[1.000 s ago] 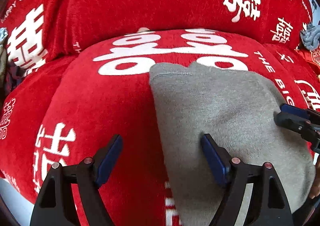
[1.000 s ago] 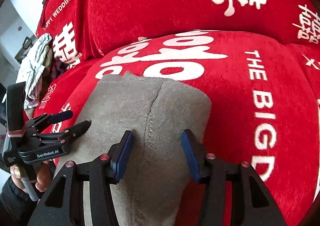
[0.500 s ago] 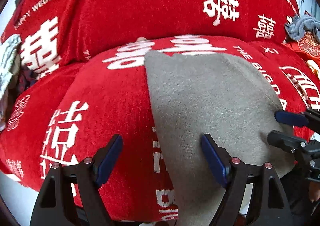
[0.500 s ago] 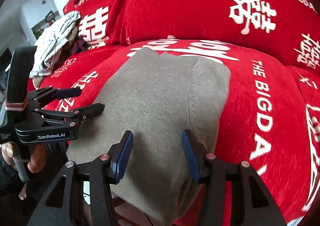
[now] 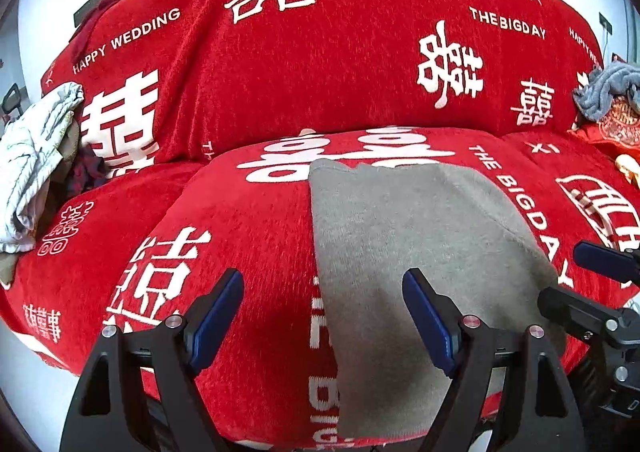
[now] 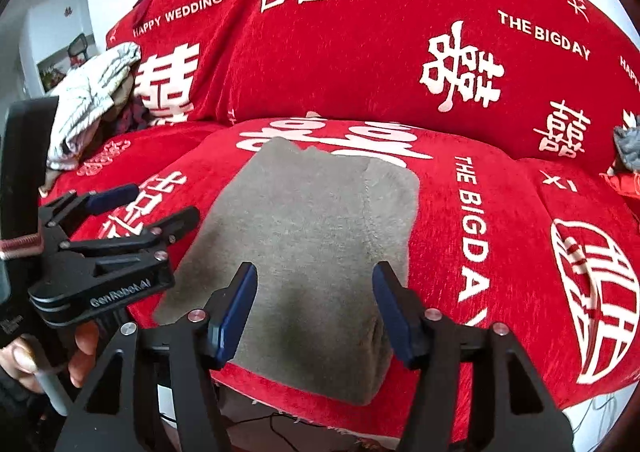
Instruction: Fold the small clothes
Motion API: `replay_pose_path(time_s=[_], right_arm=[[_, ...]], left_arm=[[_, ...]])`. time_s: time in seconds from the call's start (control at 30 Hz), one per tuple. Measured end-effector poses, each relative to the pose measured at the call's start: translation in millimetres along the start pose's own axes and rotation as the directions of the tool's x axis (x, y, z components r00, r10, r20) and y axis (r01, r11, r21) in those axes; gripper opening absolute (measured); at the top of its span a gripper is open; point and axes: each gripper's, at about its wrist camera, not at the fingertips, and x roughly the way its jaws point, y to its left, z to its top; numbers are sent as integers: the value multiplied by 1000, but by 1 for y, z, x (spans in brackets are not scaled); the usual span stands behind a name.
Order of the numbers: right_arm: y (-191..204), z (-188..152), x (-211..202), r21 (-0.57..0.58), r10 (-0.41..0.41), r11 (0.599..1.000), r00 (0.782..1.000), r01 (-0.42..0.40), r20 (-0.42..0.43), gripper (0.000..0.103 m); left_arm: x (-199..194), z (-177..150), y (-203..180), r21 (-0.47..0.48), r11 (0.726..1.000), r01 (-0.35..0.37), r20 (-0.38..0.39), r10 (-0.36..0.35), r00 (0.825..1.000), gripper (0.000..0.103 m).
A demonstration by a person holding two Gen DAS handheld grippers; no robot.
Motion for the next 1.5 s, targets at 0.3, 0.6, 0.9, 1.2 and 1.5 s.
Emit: replay_pose_path(time_s=[0.3,0.6,0.9,1.2,1.5], right_arm=[[6,-7,-6,27,-21,999,1000,21,-1,64],[8,-14,-6,42,-30,999,999,31,-16,64],[12,-19,-7,33,-48,998,999,48,-22,64],[16,-20,-10,23,-51,998,998,52,-21,64],[19,-21,-14,14,-57,998,998,57,-17,64]], left_arm=[[-19,-4,-10,31,999,-16,7,16,1000,83],[-25,-12,-19,57,998,-32,14,32,999,83],[-33,-17,-17,25,999,-27,27,26,999,83],[-34,-22,-17,32,999,-32,10,32,999,83],[-37,-22,-13,18,1000,-25,10,25,1000,83]])
